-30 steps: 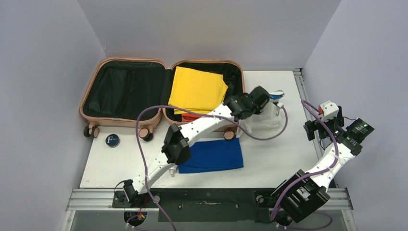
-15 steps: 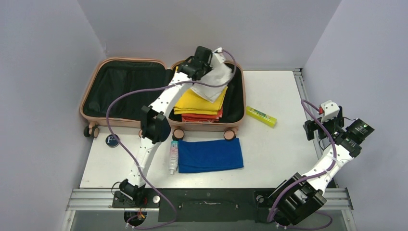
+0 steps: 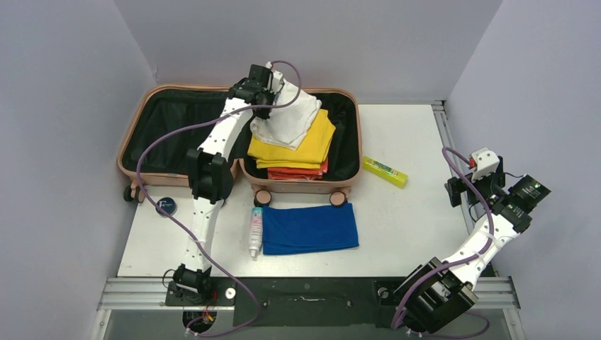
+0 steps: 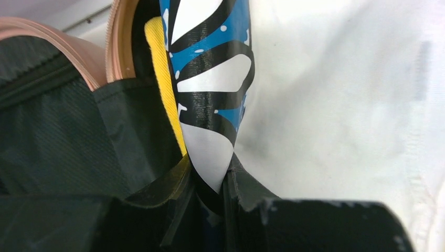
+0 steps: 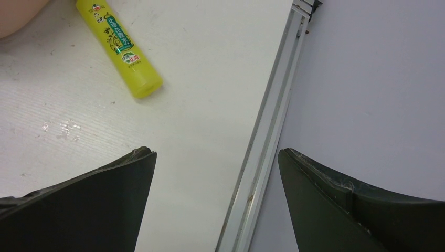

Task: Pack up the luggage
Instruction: Place the clothes in the luggage.

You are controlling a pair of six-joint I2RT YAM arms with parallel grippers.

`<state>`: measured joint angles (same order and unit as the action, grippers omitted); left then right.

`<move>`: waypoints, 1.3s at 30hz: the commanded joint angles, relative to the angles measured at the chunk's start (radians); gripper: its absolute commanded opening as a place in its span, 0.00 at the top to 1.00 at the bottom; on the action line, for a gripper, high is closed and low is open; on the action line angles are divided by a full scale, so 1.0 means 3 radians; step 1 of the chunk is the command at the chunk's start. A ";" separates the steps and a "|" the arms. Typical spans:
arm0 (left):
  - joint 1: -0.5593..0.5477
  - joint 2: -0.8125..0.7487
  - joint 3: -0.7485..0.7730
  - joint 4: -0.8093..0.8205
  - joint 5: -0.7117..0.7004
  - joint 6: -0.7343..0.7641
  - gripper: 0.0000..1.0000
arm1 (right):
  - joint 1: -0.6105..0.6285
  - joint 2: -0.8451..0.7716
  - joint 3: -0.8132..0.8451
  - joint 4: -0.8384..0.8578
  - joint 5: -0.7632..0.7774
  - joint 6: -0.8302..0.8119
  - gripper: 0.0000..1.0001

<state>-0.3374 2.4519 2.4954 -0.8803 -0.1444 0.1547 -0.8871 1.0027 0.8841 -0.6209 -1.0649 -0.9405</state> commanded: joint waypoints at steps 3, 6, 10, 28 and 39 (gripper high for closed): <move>-0.0035 -0.0305 0.0375 -0.0380 0.0472 -0.0825 1.00 | 0.0050 -0.0138 0.0003 0.0022 -0.0129 0.0010 0.10; -0.0049 -0.0567 0.0167 -0.0235 0.0617 -0.1059 1.00 | 0.0058 -0.0151 -0.0031 0.0021 -0.0122 0.0005 0.10; -0.0033 -0.0828 -0.0025 -0.0067 0.0872 -0.1523 1.00 | 0.0067 -0.0168 -0.0048 0.0038 -0.0135 0.0042 0.10; -0.0583 -0.0422 0.0598 0.1415 0.1228 -0.2409 1.00 | 0.0083 -0.0265 -0.0218 0.0234 -0.0204 0.0282 0.10; -0.0317 -0.0572 -0.0120 0.1524 0.1622 -0.2541 1.00 | 0.0083 -0.0246 -0.0197 0.0208 -0.0220 0.0246 0.10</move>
<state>-0.4942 2.3726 2.6270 -0.4885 0.2428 -0.5854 -0.8688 0.9371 0.8139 -0.5877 -1.0798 -0.8700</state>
